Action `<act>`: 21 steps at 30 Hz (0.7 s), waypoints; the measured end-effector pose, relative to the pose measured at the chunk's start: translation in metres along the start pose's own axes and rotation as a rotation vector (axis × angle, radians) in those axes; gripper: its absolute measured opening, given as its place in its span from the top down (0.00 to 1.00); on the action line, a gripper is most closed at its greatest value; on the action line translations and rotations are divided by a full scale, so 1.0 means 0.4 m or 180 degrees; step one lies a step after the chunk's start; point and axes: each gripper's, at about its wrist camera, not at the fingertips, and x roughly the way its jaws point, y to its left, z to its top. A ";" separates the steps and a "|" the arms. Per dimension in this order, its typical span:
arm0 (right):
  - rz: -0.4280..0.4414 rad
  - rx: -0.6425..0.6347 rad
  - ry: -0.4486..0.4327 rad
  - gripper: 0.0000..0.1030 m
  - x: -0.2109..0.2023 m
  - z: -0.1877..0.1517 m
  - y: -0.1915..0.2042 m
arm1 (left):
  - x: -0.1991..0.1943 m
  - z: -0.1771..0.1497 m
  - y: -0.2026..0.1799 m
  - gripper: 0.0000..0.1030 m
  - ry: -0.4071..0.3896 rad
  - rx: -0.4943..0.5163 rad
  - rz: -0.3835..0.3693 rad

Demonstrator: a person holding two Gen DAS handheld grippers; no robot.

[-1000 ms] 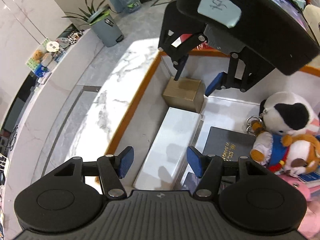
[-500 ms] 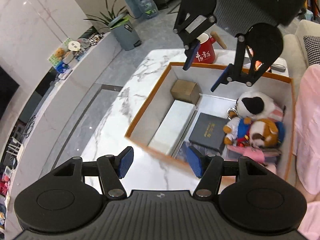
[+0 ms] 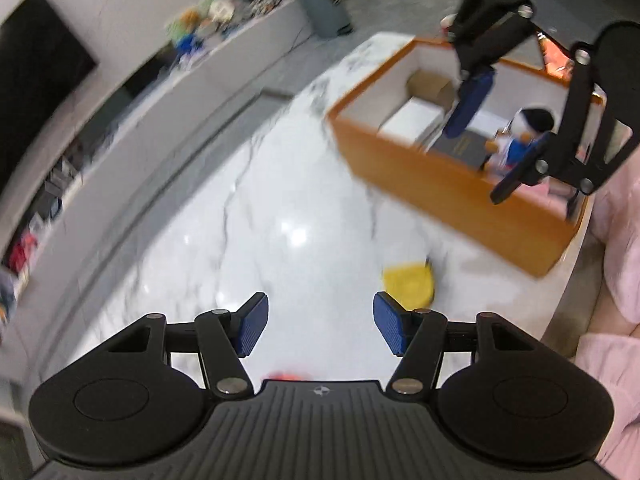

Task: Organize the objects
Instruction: 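Move the left tool to the orange crocheted fruit while the right tool reaches the yellow tape measure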

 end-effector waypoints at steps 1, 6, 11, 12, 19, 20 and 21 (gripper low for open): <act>0.0048 0.0048 0.0019 0.49 0.024 0.009 0.010 | 0.013 -0.023 0.009 0.31 0.0040 -0.0072 -0.0018; 0.0273 0.0325 0.0141 0.49 0.144 0.050 0.040 | 0.079 -0.124 0.050 0.31 0.0134 -0.0326 -0.0034; 0.0380 0.0538 0.0403 0.48 0.289 0.072 0.051 | 0.130 -0.188 0.104 0.25 0.0123 -0.0699 -0.0021; 0.0375 0.0549 0.0442 0.45 0.314 0.075 0.054 | 0.137 -0.201 0.117 0.25 0.0115 -0.0773 -0.0013; 0.0303 0.0648 0.0715 0.39 0.423 0.081 0.045 | 0.211 -0.242 0.160 0.23 0.0148 -0.1074 -0.0087; 0.0313 0.0670 0.0743 0.39 0.430 0.080 0.042 | 0.221 -0.244 0.161 0.23 0.0161 -0.1099 -0.0109; 0.0322 0.0695 0.0762 0.39 0.435 0.079 0.037 | 0.233 -0.245 0.160 0.23 0.0176 -0.1112 -0.0121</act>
